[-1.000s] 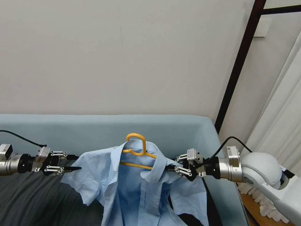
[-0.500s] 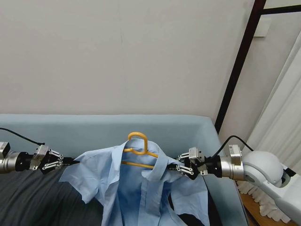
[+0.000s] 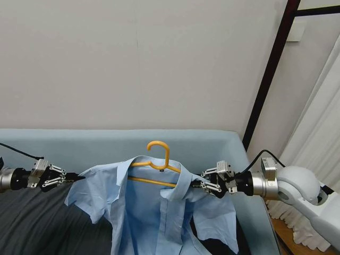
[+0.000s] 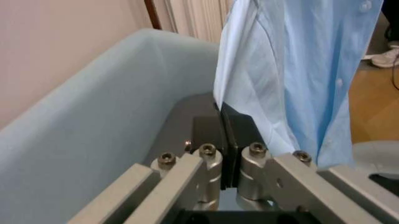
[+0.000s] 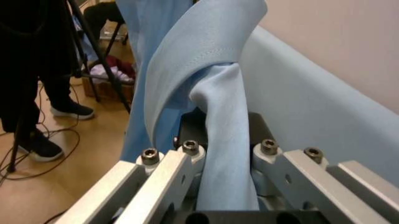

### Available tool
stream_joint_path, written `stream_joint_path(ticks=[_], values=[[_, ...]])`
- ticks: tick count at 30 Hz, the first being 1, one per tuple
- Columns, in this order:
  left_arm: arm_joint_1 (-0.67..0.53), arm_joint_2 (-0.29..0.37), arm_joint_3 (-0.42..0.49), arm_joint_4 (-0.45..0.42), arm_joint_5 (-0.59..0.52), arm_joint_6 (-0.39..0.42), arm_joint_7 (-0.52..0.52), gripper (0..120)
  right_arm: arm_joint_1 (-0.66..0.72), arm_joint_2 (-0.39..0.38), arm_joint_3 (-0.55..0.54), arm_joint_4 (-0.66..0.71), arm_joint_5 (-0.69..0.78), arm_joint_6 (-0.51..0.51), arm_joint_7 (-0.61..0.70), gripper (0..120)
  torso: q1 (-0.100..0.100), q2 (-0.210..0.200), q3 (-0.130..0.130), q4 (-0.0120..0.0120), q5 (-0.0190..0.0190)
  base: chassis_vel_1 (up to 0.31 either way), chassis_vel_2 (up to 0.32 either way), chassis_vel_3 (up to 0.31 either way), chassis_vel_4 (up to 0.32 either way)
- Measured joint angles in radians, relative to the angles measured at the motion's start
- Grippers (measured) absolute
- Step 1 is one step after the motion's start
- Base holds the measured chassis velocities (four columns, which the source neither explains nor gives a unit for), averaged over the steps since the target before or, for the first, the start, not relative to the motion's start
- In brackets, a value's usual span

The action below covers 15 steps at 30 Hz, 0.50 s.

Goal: Pick up the clothes from the sofa and hang them on the clothes hanger.

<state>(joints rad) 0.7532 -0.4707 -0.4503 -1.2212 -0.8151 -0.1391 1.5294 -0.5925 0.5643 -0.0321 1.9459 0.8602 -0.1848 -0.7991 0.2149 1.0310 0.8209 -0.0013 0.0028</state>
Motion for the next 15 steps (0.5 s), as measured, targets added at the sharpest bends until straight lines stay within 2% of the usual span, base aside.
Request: stream_joint_path(ticks=[2,6,9,11,12,13,15], values=[[-0.006,0.001,-0.002,0.008,-0.009,-0.001,-0.002,5,0.0,0.0,0.0,0.001,0.003,0.005,0.017,7,0.0,0.0,0.0,0.0,0.0,0.0,0.0,0.0,0.0],[-0.032,0.014,-0.012,0.053,-0.056,-0.009,-0.028,23,0.01,-0.008,-0.001,0.011,-0.001,-0.011,0.106,7,0.0,0.0,0.0,0.0,0.0002,0.0,0.0,0.0,0.0],[-0.038,0.017,-0.013,0.071,-0.074,-0.015,-0.048,29,0.019,-0.013,-0.004,0.012,-0.004,-0.018,0.124,7,0.0,0.0,0.0,0.0,0.0001,0.0,0.0,0.0,0.0],[-0.044,0.021,-0.014,0.104,-0.118,-0.042,-0.13,39,0.035,-0.026,-0.008,0.012,-0.007,-0.03,0.154,7,0.0,0.0,0.0,0.0002,0.0002,0.0,0.0,0.0,0.0],[-0.037,0.022,-0.017,0.116,-0.146,-0.059,-0.222,45,0.045,-0.036,-0.009,0.015,-0.002,-0.039,0.172,7,0.0,0.0,0.0,0.0001,0.0003,0.0,0.0,0.0,0.0],[-0.037,0.022,-0.017,0.116,-0.146,-0.059,-0.222,45,0.045,-0.036,-0.009,0.015,-0.002,-0.039,0.172,7,0.0,0.0,0.0,0.0001,0.0003,0.0,0.0,0.0,0.0],[-0.015,0.022,-0.025,0.119,-0.163,-0.077,-0.339,52,0.057,-0.051,-0.009,0.02,0.014,-0.049,0.197,7,0.0,0.0,0.0,0.0,0.0002,0.0,0.0,0.0,0.0]])
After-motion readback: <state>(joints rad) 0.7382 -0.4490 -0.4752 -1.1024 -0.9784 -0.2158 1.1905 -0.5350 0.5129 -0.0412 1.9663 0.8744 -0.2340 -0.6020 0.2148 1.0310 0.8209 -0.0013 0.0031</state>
